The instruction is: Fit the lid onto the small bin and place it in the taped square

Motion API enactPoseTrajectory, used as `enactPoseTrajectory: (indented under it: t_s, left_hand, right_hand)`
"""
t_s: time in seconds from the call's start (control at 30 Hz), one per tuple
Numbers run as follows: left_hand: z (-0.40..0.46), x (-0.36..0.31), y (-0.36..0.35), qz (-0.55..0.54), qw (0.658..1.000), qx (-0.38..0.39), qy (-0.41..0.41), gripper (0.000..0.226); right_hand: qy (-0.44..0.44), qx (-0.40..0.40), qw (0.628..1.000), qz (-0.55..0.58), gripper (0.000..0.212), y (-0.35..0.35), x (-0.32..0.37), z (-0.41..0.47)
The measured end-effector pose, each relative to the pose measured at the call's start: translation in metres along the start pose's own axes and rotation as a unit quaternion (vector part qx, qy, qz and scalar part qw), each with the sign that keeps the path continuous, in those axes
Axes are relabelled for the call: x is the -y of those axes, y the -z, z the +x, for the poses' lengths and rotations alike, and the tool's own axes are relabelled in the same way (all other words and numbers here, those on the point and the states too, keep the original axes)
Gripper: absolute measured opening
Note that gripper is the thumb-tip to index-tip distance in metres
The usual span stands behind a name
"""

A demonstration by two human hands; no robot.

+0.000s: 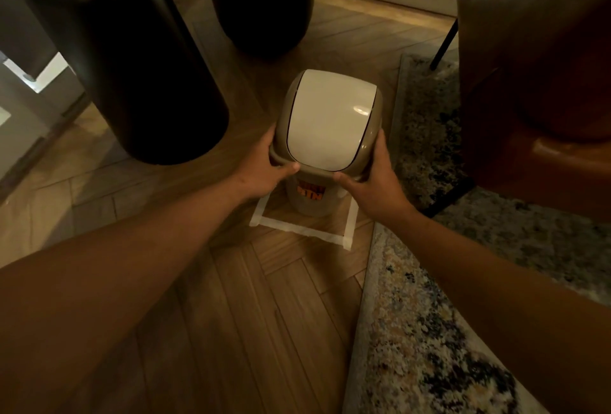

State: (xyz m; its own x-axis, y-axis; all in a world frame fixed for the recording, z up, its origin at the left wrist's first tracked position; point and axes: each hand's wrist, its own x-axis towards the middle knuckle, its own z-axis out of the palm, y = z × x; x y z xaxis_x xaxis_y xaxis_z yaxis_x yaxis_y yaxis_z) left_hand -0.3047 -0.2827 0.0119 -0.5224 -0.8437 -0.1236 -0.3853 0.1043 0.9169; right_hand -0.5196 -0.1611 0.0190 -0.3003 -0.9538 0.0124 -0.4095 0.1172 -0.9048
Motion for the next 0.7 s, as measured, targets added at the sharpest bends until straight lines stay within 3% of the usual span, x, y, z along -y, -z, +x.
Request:
enactPoseTrajectory:
  t_s: [0.53,0.7]
  left_hand:
    - [0.006,0.003,-0.003,-0.035,0.999,-0.011,0.004,0.092]
    - [0.003,-0.002,0.000,-0.036,0.999,0.002,-0.005,0.098]
  right_hand:
    - [-0.031,0.000,1.000,0.006,0.117,-0.005,0.005,0.005]
    - [-0.002,-0.007,1.000,-0.013,0.115,-0.002,0.008,0.005]
